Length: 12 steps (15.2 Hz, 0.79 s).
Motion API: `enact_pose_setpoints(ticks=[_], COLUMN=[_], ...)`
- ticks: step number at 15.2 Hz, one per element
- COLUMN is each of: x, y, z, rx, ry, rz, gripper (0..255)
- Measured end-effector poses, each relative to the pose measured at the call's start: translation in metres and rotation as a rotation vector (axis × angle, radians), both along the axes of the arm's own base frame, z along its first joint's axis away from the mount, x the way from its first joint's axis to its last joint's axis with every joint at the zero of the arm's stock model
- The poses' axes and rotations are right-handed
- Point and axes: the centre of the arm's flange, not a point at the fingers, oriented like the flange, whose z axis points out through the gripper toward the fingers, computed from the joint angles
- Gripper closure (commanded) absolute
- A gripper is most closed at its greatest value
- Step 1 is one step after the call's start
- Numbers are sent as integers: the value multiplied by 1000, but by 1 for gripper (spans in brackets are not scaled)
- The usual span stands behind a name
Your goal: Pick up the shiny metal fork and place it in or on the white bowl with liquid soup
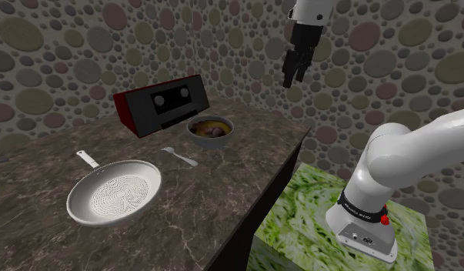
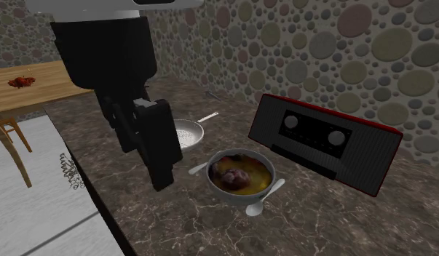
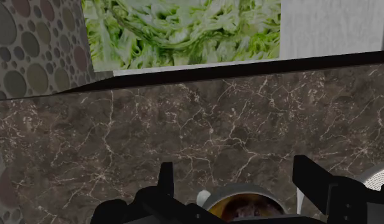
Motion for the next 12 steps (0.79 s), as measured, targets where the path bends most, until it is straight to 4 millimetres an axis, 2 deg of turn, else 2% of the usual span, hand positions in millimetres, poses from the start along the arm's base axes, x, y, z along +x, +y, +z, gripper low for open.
enact_pose_setpoints(ticks=[2,4,12], x=[5,19,100], y=[3,12,59], z=[-3,-14,-73], rx=[0,1,9], ry=[3,11,54], rz=[1,7,32], gripper=[0,0,0])
